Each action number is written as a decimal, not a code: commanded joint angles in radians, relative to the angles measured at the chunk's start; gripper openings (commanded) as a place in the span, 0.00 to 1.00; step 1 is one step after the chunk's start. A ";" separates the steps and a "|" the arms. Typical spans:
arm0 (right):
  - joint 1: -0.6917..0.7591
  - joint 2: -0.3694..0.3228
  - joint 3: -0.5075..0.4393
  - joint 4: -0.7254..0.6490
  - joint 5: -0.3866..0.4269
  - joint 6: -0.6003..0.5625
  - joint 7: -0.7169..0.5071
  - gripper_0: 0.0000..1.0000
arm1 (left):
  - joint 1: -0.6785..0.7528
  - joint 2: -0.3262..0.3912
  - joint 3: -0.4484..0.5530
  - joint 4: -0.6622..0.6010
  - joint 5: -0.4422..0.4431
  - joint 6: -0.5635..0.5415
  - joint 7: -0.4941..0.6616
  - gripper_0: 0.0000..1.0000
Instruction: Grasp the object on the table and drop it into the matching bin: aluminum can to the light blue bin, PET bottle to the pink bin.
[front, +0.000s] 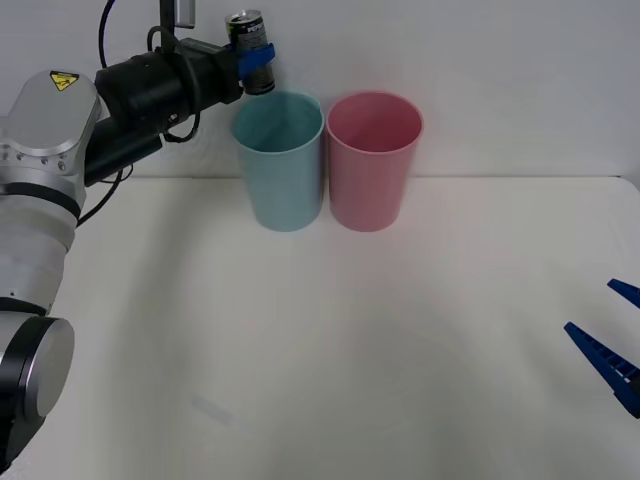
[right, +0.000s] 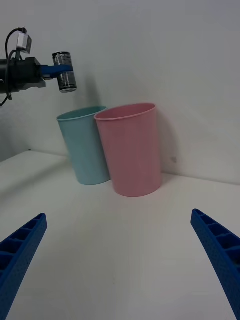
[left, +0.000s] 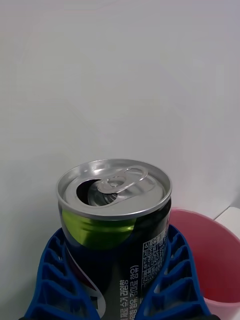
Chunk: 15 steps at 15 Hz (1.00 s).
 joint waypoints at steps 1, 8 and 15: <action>0.000 0.000 0.000 0.000 0.000 0.000 0.000 1.00 | -0.006 -0.046 0.043 0.002 -0.072 0.001 -0.003 0.02; 0.000 0.000 0.000 0.000 0.000 0.000 0.000 1.00 | -0.006 -0.055 0.053 0.001 -0.088 0.007 -0.007 1.00; 0.000 0.000 0.000 0.000 0.000 0.000 0.000 1.00 | 0.007 -0.053 0.054 0.001 -0.049 0.009 -0.020 1.00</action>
